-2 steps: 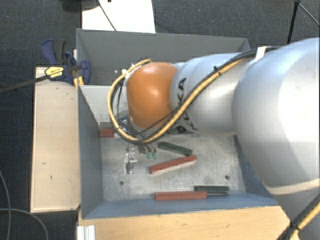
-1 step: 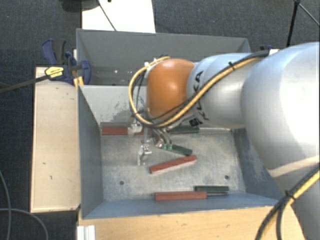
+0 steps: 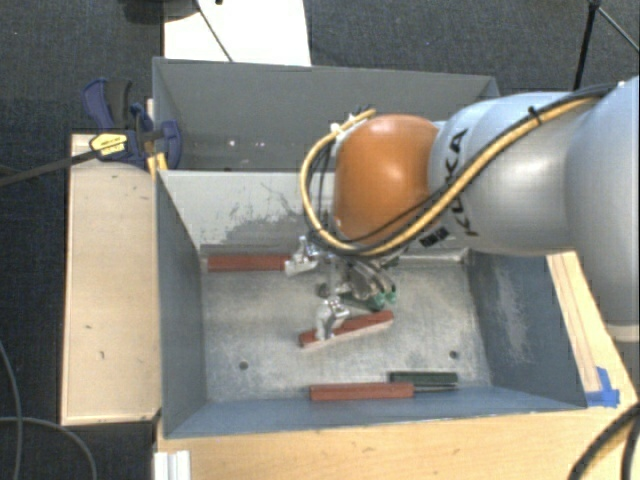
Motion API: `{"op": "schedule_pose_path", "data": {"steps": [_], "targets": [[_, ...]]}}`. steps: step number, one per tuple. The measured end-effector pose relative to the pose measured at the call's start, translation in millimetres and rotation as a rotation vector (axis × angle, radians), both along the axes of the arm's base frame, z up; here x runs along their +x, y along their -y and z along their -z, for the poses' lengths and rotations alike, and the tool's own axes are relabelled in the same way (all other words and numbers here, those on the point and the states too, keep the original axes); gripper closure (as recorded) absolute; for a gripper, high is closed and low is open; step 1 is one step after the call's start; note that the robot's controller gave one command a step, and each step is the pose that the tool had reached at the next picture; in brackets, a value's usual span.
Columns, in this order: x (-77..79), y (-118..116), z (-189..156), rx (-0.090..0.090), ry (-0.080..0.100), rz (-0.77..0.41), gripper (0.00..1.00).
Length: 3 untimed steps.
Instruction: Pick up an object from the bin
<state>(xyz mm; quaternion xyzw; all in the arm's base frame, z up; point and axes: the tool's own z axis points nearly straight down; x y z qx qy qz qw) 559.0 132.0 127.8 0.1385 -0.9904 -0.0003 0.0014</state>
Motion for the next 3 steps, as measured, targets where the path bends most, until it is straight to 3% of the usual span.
{"op": "schedule_pose_path", "data": {"steps": [1,2,3], "targets": [[-11.9,58.7,46.6,0.006,0.014,0.172,0.00],[-0.4,82.3,58.8,0.010,0.046,0.032,1.00],[-0.2,81.1,58.2,0.008,0.046,0.013,1.00]]}}
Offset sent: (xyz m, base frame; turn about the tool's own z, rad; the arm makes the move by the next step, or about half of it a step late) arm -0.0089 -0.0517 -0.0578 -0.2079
